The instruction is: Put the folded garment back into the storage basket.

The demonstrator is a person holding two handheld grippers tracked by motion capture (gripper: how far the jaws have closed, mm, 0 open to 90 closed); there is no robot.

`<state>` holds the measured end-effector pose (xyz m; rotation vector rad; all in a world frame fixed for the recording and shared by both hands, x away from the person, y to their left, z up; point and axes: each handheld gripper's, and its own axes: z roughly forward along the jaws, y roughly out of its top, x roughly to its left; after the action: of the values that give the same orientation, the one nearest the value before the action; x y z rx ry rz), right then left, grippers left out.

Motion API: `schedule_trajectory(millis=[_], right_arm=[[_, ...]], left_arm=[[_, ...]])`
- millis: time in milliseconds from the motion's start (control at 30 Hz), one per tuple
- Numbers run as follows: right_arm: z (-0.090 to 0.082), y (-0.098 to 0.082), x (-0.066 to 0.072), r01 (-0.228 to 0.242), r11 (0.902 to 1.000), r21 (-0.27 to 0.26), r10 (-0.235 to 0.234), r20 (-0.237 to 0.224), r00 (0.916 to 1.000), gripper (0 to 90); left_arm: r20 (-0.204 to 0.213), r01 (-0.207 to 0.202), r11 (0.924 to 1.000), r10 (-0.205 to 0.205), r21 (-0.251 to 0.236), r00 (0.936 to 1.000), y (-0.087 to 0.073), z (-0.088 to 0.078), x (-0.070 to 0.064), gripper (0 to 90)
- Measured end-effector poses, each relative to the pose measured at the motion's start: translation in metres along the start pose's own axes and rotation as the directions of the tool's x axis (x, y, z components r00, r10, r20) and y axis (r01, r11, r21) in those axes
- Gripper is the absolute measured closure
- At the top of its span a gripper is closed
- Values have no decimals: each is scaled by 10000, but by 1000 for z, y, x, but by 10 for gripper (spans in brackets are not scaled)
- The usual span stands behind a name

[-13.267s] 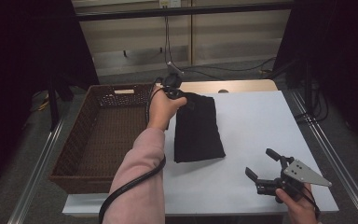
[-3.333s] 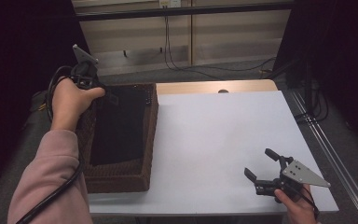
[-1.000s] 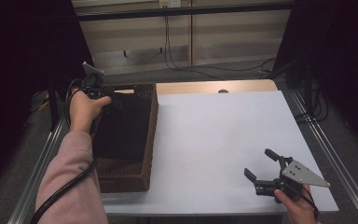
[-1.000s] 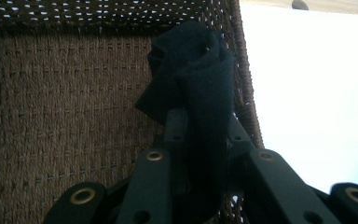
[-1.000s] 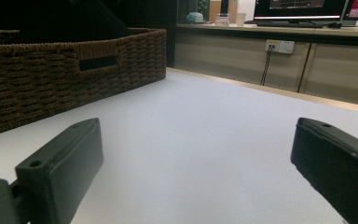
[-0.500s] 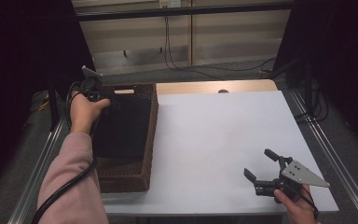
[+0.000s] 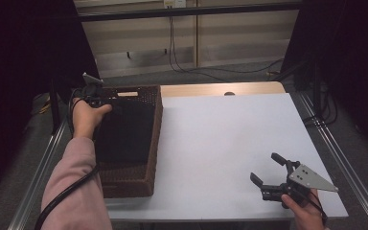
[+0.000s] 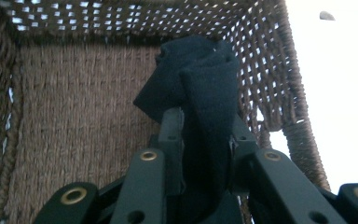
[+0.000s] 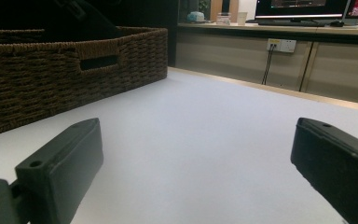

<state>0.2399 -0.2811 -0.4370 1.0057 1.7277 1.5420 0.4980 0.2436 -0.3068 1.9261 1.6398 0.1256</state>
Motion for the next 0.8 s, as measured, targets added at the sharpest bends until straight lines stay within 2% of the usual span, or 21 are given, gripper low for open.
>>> schedule_trajectory(millis=[33,67,167,200,233,267,300,333,367,400,433,467,533,567,600,667,700,800], right_arm=[[0,0,0,-34,10000,15,34,-34,10000,20],[0,0,0,-66,10000,29,66,-7,10000,20],[1,-1,-1,-58,10000,7,58,-25,10000,20],[1,-1,-1,-61,10000,32,61,11,10000,20],[1,-1,-1,-61,10000,32,61,11,10000,20],[2,0,0,-92,10000,-7,92,-27,10000,20],[1,0,0,-70,10000,19,70,3,10000,20],[2,-1,0,-48,10000,33,48,-23,10000,20],[1,-1,0,-68,10000,67,68,-16,10000,20],[1,-1,0,-68,10000,67,68,-16,10000,20],[1,-1,0,-48,10000,61,49,-35,10000,20],[1,-1,-1,178,9998,128,-176,-103,9998,20],[-1,-1,-2,203,9997,120,-202,-95,9998,20],[-2,-1,-2,255,9996,137,-253,-87,9996,20],[-2,-1,-2,265,9996,138,-264,-59,9996,20],[-3,-1,-2,269,9996,97,-268,-48,9996,20],[-4,-1,-2,235,9997,85,-234,-68,9997,20],[-5,-1,-2,241,9997,75,-241,-39,9997,20]], left_arm=[[-151,-219,9997,221,137,9996,0,-1,3,724],[-244,9,9997,-16,-264,9997,0,-1,4,706],[-375,-98,9990,82,-442,9993,1,-3,9,662],[-448,64,9985,-88,-539,9990,1,-3,10,654],[-448,64,9985,-88,-539,9990,1,-3,10,648],[-453,104,9971,-138,-752,9989,1,-4,13,635],[-463,-88,9942,38,-1068,9989,2,-7,15,613],[-480,-78,9940,26,-1089,9988,2,-8,17,607],[-574,-430,9954,382,-860,9976,3,-11,20,607],[-574,-430,9954,382,-860,9976,3,-11,20,597],[-587,-11,9926,-60,-1213,9983,3,-10,17,588],[-485,-66,9934,10,-1149,9988,3,-10,17,582],[-526,-127,9924,62,-1226,9986,2,-11,17,567],[-322,-148,9918,108,-1273,9994,1,-13,16,561],[-290,-154,9916,118,-1283,9995,0,-14,15,545],[-390,-234,9913,185,-1298,9991,-1,-14,13,528],[-91,-258,9882,247,-1511,9997,-5,-16,8,515],[-2,-403,9863,408,-1597,9992,-9,-20,3,482]])
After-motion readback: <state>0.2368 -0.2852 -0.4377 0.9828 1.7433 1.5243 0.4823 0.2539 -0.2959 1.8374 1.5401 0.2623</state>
